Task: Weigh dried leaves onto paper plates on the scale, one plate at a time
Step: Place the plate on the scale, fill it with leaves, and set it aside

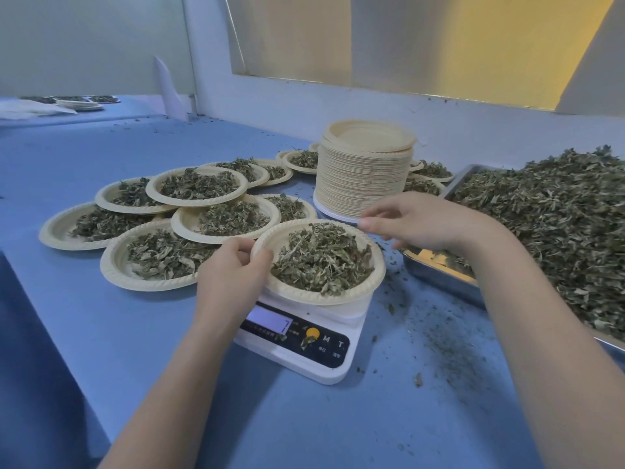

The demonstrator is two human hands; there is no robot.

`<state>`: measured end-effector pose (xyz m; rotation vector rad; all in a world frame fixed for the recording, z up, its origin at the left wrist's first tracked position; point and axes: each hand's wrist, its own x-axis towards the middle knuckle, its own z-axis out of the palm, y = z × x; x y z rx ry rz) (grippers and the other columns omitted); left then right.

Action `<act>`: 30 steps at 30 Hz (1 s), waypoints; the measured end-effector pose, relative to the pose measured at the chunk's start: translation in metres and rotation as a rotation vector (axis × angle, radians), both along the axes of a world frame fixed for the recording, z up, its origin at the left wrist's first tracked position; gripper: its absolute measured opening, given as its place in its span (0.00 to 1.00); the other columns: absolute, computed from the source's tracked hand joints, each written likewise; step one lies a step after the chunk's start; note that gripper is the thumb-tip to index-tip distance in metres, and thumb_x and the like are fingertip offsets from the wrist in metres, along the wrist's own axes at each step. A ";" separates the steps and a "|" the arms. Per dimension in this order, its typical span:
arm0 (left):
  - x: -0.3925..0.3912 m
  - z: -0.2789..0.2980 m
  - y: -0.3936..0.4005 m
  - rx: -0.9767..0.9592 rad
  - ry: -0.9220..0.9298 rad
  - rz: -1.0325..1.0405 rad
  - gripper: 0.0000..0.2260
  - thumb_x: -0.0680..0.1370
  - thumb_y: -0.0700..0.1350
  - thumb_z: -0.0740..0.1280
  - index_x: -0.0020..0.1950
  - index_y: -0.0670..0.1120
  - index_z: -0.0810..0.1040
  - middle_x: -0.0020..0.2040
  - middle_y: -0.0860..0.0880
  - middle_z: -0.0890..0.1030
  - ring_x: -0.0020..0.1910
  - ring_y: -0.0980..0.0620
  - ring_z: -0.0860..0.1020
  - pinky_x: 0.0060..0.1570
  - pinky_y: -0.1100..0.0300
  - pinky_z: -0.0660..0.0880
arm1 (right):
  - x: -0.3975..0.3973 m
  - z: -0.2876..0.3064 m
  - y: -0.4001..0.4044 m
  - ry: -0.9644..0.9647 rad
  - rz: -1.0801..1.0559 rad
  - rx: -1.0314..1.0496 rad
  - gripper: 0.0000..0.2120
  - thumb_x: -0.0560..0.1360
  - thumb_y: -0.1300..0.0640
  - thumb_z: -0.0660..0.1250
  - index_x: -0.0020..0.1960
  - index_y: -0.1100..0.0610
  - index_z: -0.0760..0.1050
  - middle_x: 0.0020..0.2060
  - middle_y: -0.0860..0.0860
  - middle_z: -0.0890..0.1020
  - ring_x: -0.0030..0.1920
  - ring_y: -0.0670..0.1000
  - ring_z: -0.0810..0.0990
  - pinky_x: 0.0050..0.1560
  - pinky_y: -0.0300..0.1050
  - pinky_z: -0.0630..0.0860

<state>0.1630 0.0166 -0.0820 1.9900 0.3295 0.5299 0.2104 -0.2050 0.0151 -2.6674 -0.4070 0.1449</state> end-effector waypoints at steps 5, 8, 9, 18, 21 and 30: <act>0.002 0.002 -0.003 0.106 0.029 0.021 0.06 0.76 0.46 0.62 0.43 0.48 0.77 0.28 0.54 0.72 0.31 0.56 0.71 0.29 0.59 0.63 | 0.001 -0.011 0.005 0.061 -0.104 -0.035 0.22 0.80 0.46 0.58 0.55 0.63 0.79 0.44 0.54 0.84 0.35 0.50 0.83 0.35 0.39 0.79; 0.003 0.013 -0.004 0.155 -0.008 0.033 0.11 0.77 0.43 0.59 0.46 0.38 0.78 0.34 0.41 0.78 0.32 0.49 0.71 0.32 0.56 0.65 | 0.002 -0.014 0.010 0.013 -0.151 0.107 0.18 0.80 0.54 0.60 0.50 0.69 0.80 0.41 0.60 0.84 0.35 0.52 0.83 0.32 0.40 0.79; 0.004 0.018 -0.003 0.158 -0.024 0.044 0.12 0.76 0.43 0.59 0.48 0.36 0.78 0.37 0.38 0.79 0.33 0.47 0.71 0.33 0.56 0.66 | 0.001 -0.012 0.011 -0.024 -0.171 0.159 0.16 0.79 0.57 0.61 0.49 0.70 0.80 0.39 0.60 0.84 0.32 0.51 0.82 0.24 0.36 0.74; -0.001 0.067 0.039 0.200 -0.069 0.150 0.12 0.74 0.42 0.58 0.41 0.32 0.75 0.29 0.44 0.68 0.31 0.46 0.66 0.31 0.56 0.61 | 0.002 0.009 0.058 -0.162 -0.089 0.241 0.17 0.79 0.58 0.59 0.42 0.68 0.79 0.34 0.62 0.80 0.32 0.53 0.73 0.36 0.43 0.71; -0.004 0.076 0.061 0.210 -0.050 0.191 0.11 0.75 0.42 0.58 0.38 0.35 0.73 0.28 0.45 0.68 0.29 0.47 0.66 0.29 0.56 0.60 | 0.006 0.014 0.086 -0.215 -0.044 0.189 0.15 0.79 0.59 0.58 0.34 0.61 0.71 0.32 0.59 0.74 0.32 0.53 0.69 0.36 0.45 0.65; 0.005 0.095 0.159 0.277 0.027 0.347 0.13 0.76 0.44 0.59 0.39 0.35 0.76 0.31 0.42 0.73 0.35 0.43 0.71 0.32 0.55 0.63 | 0.044 0.029 0.195 -0.279 0.048 0.258 0.24 0.80 0.57 0.58 0.27 0.58 0.61 0.25 0.54 0.68 0.25 0.51 0.64 0.26 0.40 0.60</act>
